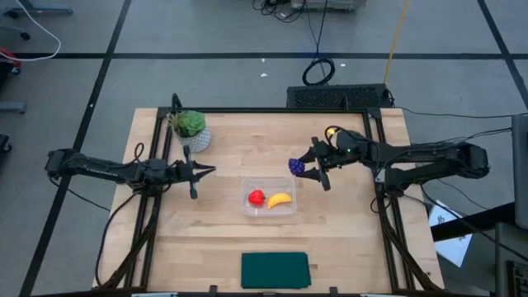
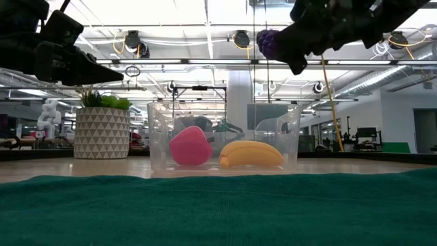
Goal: Pick and placing Produce into tupperware
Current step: Put the black berry into transparent bin
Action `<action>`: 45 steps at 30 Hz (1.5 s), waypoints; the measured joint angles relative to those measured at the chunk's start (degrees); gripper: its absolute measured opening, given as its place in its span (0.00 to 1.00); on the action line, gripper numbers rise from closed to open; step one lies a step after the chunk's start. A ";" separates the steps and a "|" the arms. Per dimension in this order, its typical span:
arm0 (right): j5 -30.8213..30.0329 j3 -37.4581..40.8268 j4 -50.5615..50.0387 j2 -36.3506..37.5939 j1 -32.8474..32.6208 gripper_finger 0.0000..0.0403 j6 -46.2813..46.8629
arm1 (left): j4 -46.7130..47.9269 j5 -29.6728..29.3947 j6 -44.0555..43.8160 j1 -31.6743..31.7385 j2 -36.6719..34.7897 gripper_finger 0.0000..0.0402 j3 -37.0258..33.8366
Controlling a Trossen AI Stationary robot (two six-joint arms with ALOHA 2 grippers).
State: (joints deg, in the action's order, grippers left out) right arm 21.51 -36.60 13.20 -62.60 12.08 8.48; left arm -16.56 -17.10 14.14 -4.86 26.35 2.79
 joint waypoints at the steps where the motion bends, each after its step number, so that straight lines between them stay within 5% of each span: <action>1: -0.02 -0.52 -0.56 -0.31 0.27 0.50 -0.21 | -0.01 0.00 -0.03 -0.01 0.01 0.06 0.00; 30: 5.74 -27.64 -26.17 -23.34 -0.81 0.50 -11.50 | 0.02 0.02 -0.71 0.00 0.01 0.06 0.00; 45: 4.01 -34.61 -35.69 -26.35 -1.49 0.50 -15.83 | 0.00 -0.26 -0.54 0.00 -0.01 0.06 0.00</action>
State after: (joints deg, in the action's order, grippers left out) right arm 25.53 -71.21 -22.49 -88.95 10.59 -7.35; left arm -16.56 -17.37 13.61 -4.86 26.35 2.79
